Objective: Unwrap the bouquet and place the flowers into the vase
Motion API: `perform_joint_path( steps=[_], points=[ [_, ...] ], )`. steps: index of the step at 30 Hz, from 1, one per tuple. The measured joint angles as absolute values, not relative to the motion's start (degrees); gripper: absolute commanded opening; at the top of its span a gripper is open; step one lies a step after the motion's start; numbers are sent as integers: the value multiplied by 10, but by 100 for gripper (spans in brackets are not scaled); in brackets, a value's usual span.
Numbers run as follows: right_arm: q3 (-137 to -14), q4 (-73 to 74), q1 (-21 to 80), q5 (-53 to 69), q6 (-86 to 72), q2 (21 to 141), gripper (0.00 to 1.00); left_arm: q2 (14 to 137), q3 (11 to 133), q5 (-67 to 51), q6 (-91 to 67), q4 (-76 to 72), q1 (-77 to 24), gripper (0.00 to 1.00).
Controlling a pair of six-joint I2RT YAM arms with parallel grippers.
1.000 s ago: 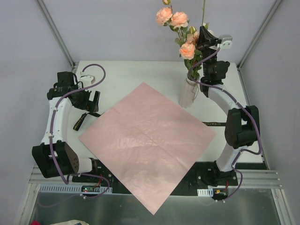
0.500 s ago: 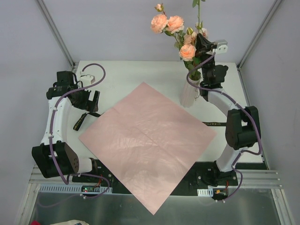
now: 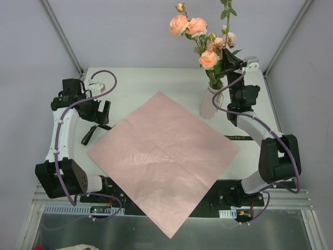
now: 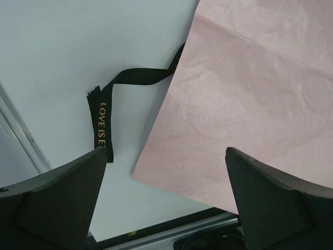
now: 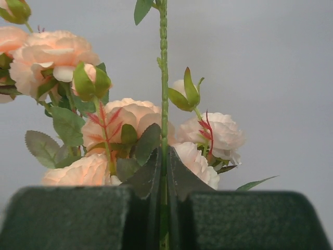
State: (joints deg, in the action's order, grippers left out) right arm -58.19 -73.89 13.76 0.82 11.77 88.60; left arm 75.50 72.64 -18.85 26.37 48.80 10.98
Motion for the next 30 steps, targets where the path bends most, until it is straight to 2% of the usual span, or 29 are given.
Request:
perform_joint_path(
  steps=[4, 13, 15, 17, 19, 24, 26, 28, 30],
  points=[
    [-559, -738, 138, 12, 116, 858, 1, 750, 726, -189, 263, 488, 110, 97],
    [-465, -736, 137, 16, 117, 764, 9, 737, 726, -194, 258, 488, 110, 97],
    [-448, -736, 138, 17, 119, 741, 14, 737, 726, -195, 255, 488, 110, 97],
    [-439, -736, 138, 22, 119, 725, 25, 737, 726, -195, 252, 488, 110, 97],
    [-434, -737, 138, 26, 119, 714, 30, 737, 726, -197, 249, 488, 110, 97],
    [-431, -731, 137, 35, 117, 696, 34, 734, 726, -208, 246, 488, 110, 97],
    [-435, -684, 138, 35, 116, 680, 30, 731, 726, -211, 245, 488, 110, 97],
    [-474, -577, 138, 37, 112, 666, 25, 729, 726, -216, 244, 488, 110, 98],
    [-545, -456, 138, 39, 108, 667, 30, 729, 727, -222, 244, 489, 110, 98]
  ],
)
